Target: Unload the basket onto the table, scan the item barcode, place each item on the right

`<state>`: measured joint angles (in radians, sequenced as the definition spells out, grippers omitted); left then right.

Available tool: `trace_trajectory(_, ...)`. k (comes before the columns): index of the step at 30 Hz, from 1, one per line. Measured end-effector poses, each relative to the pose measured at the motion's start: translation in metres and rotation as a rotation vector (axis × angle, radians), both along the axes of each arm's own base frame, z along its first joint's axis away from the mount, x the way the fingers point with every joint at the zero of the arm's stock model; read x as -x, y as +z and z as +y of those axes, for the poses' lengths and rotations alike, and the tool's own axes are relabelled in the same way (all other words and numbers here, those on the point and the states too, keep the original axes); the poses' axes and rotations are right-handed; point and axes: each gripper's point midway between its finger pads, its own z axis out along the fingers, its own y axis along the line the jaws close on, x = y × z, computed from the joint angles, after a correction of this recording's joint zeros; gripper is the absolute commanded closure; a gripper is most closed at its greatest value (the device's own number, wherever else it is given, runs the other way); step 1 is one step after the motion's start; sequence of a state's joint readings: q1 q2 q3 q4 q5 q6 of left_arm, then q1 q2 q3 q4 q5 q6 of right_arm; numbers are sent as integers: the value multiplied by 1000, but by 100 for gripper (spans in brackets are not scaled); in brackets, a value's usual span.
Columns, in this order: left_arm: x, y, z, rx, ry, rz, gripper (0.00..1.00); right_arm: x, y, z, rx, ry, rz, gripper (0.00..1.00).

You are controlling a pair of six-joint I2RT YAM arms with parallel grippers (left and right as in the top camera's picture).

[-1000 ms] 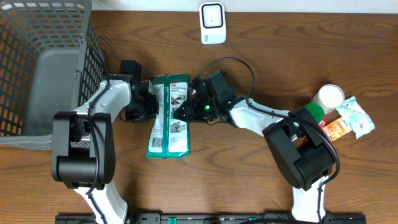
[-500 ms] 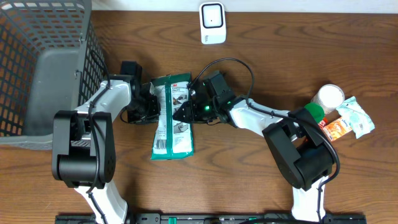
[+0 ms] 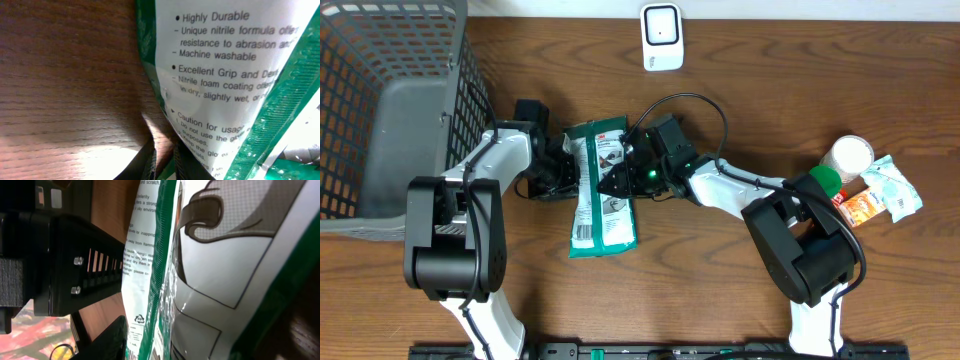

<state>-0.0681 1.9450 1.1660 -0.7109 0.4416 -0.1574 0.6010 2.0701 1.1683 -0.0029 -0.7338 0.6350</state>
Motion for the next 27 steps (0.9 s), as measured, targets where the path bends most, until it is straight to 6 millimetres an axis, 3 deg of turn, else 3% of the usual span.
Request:
trace_trajectory(11, 1, 0, -7, 46, 0, 4, 81, 1, 0, 0, 2, 4, 2, 78)
trace_trajectory(12, 1, 0, -8, 49, 0, 3, 81, 1, -1, -1, 3, 5, 2, 81)
trace_trajectory(13, 1, 0, -8, 50, 0, 3, 81, 2, -1, -1, 3, 6, 3, 93)
trace_trajectory(14, 1, 0, -8, 51, 0, 2, 81, 2, -1, -1, 4, 7, 4, 99)
trace_trajectory(23, -3, 0, -8, 46, 0, -15, 78, 0, -2, -10, 4, 22, 2, 99)
trace_trajectory(27, -6, 1, -3, -16, -14, -46, 78, 0, 7, -19, -6, 48, -14, 99)
